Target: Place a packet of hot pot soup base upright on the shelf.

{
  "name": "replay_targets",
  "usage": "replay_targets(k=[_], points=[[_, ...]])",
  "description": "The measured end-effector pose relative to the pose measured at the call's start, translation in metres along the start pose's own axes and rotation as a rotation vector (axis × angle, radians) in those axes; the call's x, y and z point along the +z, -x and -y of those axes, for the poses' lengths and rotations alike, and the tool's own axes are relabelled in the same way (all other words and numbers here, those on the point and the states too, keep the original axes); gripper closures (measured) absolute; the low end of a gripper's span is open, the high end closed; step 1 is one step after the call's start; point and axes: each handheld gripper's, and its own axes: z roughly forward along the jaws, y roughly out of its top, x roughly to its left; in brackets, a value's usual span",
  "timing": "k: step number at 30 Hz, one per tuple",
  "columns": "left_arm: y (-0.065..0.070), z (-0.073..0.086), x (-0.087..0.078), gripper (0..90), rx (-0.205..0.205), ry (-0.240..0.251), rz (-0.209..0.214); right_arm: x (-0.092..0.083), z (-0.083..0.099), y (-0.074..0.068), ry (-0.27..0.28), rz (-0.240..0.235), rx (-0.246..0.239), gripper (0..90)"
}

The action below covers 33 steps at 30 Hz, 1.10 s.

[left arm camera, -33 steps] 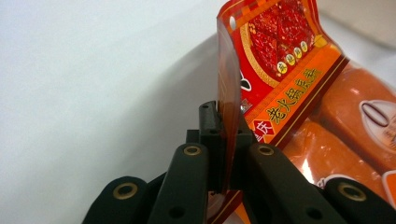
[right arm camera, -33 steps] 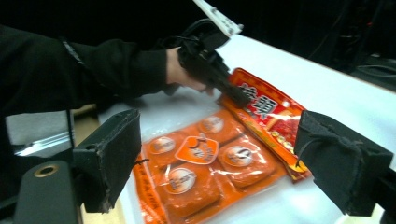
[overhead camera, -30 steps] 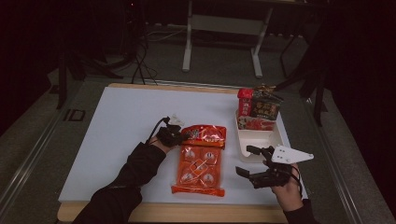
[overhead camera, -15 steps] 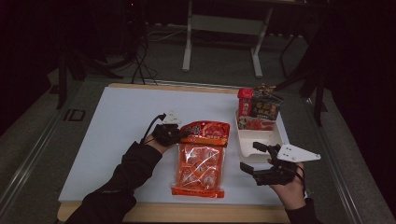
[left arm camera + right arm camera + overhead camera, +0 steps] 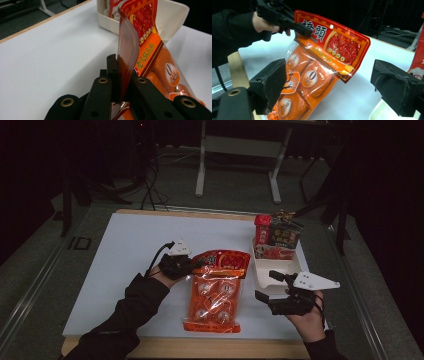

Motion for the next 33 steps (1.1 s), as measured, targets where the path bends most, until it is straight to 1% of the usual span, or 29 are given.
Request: replay_targets(k=[3, 5, 6, 10, 13, 15, 17, 19, 21, 22, 23, 24, 25, 26, 27, 28, 30, 32, 33], points=[[0.004, -0.002, -0.005, 89.7, 0.010, 0.006, 0.004, 0.001, -0.002, 0.000, 0.005, -0.001, 0.001, 13.9], [0.004, -0.002, -0.005, 89.7, 0.010, 0.006, 0.004, 0.001, -0.003, 0.000, 0.007, -0.001, 0.001, 13.9], [0.008, -0.004, -0.009, 89.7, 0.020, 0.019, 0.013, 0.002, -0.003, 0.000, 0.006, -0.002, -0.001, 14.3], [0.018, -0.008, -0.019, 89.7, 0.059, 0.039, 0.032, 0.003, -0.004, 0.000, 0.009, -0.006, -0.003, 14.7], [0.024, -0.009, -0.026, 89.7, 0.083, 0.044, 0.045, 0.002, -0.004, 0.000, 0.008, -0.016, -0.002, 16.2], [0.027, -0.010, -0.029, 89.7, 0.082, 0.048, 0.056, 0.003, -0.004, 0.001, 0.009, -0.021, 0.005, 16.1], [0.030, -0.010, -0.032, 89.7, 0.090, 0.055, 0.057, 0.003, -0.004, 0.001, 0.015, -0.029, 0.015, 16.2], [0.033, -0.011, -0.035, 89.7, 0.087, 0.068, 0.071, 0.004, -0.005, 0.001, 0.016, -0.028, 0.011, 16.2], [0.039, -0.012, -0.038, 89.7, 0.103, 0.080, 0.088, 0.005, -0.006, 0.001, 0.013, -0.034, 0.015, 16.4], [0.039, -0.012, -0.038, 89.8, 0.103, 0.080, 0.088, 0.005, -0.006, 0.001, 0.013, -0.034, 0.015, 16.4], [0.045, -0.013, -0.042, 89.8, 0.123, 0.098, 0.104, 0.006, -0.006, 0.000, 0.013, -0.036, 0.012, 16.4], [0.048, -0.014, -0.043, 89.7, 0.138, 0.109, 0.108, 0.008, -0.007, 0.001, 0.016, -0.047, 0.009, 16.3], [0.051, -0.015, -0.045, 89.7, 0.141, 0.114, 0.115, 0.009, -0.007, 0.001, 0.014, -0.049, 0.011, 16.3], [0.054, -0.016, -0.046, 89.7, 0.149, 0.117, 0.124, 0.010, -0.007, 0.002, 0.014, -0.068, 0.021, 15.9], [0.057, -0.016, -0.048, 89.7, 0.161, 0.129, 0.131, 0.011, -0.006, 0.003, 0.018, -0.074, 0.024, 15.0], [0.060, -0.017, -0.049, 89.8, 0.168, 0.130, 0.139, 0.012, -0.006, 0.003, 0.018, -0.075, 0.028, 15.0], [0.064, -0.019, -0.051, 89.7, 0.182, 0.148, 0.148, 0.015, -0.005, 0.004, 0.016, -0.103, 0.037, 16.0], [0.068, -0.022, -0.054, 89.8, 0.184, 0.163, 0.158, 0.017, -0.004, 0.004, 0.006, -0.131, 0.044, 21.5], [0.069, -0.023, -0.055, 89.8, 0.179, 0.171, 0.171, 0.018, -0.004, 0.004, 0.003, -0.158, 0.044, 26.9]])
